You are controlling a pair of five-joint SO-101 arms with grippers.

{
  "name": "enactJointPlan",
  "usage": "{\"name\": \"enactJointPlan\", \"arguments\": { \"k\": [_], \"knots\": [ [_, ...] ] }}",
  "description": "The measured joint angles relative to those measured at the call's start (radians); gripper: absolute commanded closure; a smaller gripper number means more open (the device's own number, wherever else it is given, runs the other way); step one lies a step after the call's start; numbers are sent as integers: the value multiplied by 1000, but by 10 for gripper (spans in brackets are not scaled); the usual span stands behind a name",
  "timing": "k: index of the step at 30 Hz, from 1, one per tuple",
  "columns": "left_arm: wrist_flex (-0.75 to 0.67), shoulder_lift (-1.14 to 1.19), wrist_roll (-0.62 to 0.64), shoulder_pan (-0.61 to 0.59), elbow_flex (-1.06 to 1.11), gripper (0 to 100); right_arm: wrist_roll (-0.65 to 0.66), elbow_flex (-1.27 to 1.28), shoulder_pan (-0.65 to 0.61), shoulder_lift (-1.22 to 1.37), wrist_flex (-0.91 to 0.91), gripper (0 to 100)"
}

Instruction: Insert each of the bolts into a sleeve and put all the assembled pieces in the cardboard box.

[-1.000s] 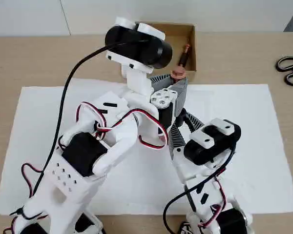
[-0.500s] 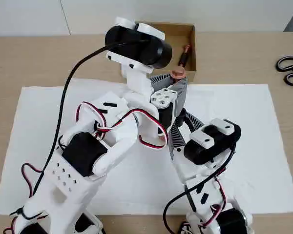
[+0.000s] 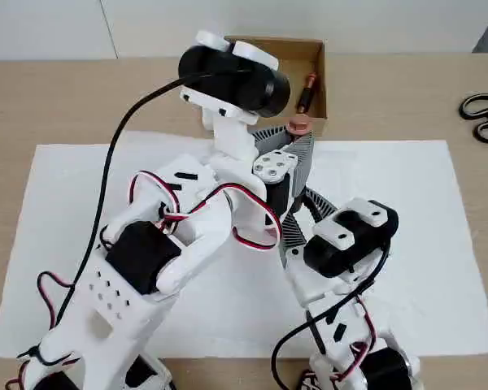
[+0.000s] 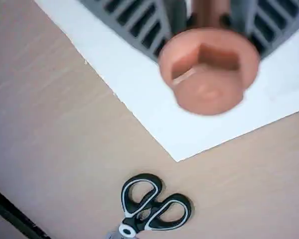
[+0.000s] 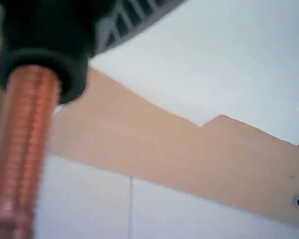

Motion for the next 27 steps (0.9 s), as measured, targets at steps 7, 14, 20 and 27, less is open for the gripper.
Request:
{"name": "enactJointPlan", "arguments": {
  "k": [7, 14, 20, 27],
  "knots": [
    [-12, -8, -5, -2, 58, 994, 0, 3, -5, 2, 0, 995],
    [-12, -11, -18, -2, 58, 994, 0, 3, -5, 2, 0, 995],
    [11, -11, -52, 2, 58, 994, 0, 5, -5, 3, 0, 995],
    [38, -12, -69, 3, 58, 994, 0, 5, -8, 3, 2, 995]
  ]
}}
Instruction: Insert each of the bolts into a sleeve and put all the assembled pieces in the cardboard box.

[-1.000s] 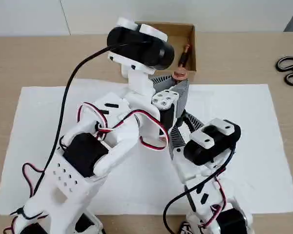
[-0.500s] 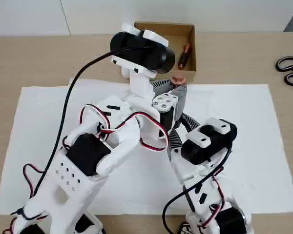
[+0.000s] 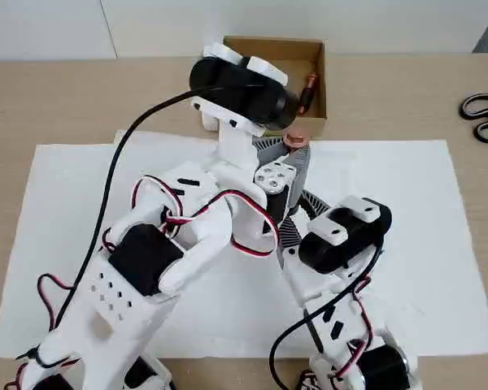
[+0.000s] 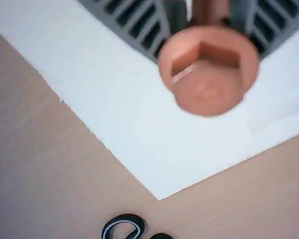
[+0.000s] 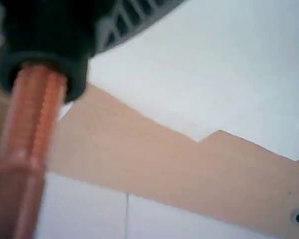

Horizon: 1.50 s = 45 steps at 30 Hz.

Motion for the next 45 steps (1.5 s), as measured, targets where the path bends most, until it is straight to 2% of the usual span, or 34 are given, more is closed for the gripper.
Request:
{"name": "enactJointPlan", "arguments": {
  "k": [6, 18, 26, 30, 40, 45],
  "knots": [
    [18, 0, -64, 5, 0, 994, 0, 0, 0, 2, 0, 995],
    [74, 2, -92, 32, 2, 984, -3, -2, 3, 0, 0, 995],
    [127, 3, -77, 32, 3, 787, -3, -3, 2, -3, -2, 995],
    [160, 3, -29, 32, 3, 765, -3, -3, 0, -3, -2, 995],
    [216, 3, -25, 32, -28, 763, -3, -3, 3, -3, -2, 995],
    [276, 3, -25, 32, -61, 697, -2, -3, 2, -3, -2, 995]
  ]
}}
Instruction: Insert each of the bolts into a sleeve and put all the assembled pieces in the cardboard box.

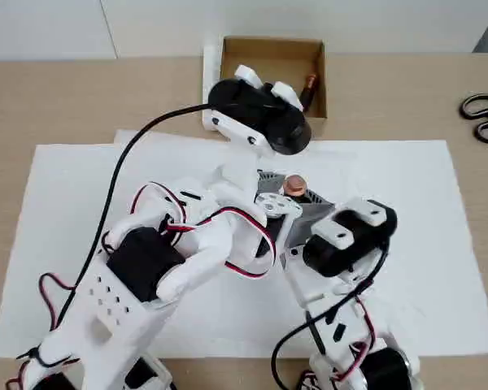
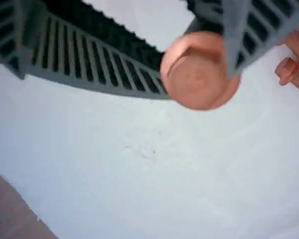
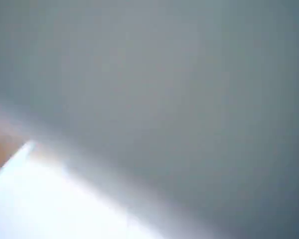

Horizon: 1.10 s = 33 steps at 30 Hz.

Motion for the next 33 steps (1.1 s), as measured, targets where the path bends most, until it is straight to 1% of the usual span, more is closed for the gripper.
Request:
{"name": "enactJointPlan", "arguments": {
  "k": [4, 8, 15, 21, 24, 28, 30, 33],
  "knots": [
    [41, 0, 0, -3, -2, 685, 0, 2, 0, 2, 0, 995],
    [60, 0, 0, -87, -52, 685, 0, 2, 0, 2, 0, 995],
    [68, 0, 0, -322, -155, 685, 0, 2, 0, 2, 0, 995],
    [80, 0, 0, -537, -167, 685, 0, 2, 0, 2, 0, 995],
    [126, 0, 2, -657, -167, 685, 0, 2, 12, 5, 0, 995],
    [190, 0, 0, -799, -167, 685, 0, 2, 72, 8, 0, 995],
    [233, 0, 0, -872, -167, 685, 0, -8, 94, 41, -14, 995],
    [313, 0, 0, -973, -167, 685, 0, -101, 124, 143, -17, 995]
  ]
}}
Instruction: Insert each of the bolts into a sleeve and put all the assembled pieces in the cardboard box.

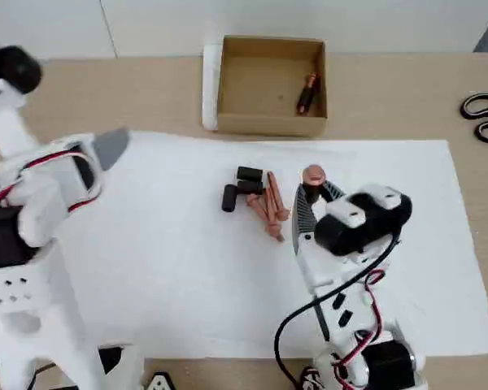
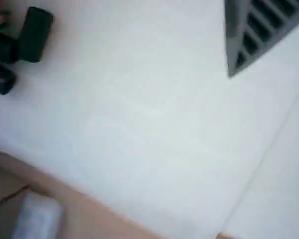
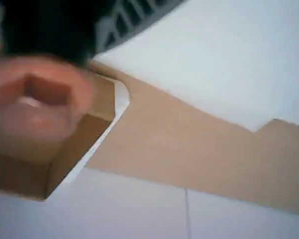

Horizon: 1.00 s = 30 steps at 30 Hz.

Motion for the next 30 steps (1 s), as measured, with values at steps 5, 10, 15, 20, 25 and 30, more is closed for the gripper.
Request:
{"name": "enactJointPlan", "arguments": {
  "k": [5, 10, 15, 20, 25, 30],
  "knots": [
    [78, 0, 0, -175, 0, 685, 0, -319, 64, 305, 0, 995],
    [80, -2, -80, -382, 69, 685, 0, -677, 112, 704, 0, 995],
    [80, -2, -299, -546, 207, 685, 0, -944, 124, 1096, -9, 995],
    [80, -2, -443, -713, 302, 685, 0, -1148, 124, 1452, -9, 995],
    [80, -2, -548, -842, 367, 685, 0, -1375, 124, 1777, -9, 995],
    [80, -2, -643, -962, 402, 685, 0, -1585, 124, 2056, -9, 995]
  ]
}}
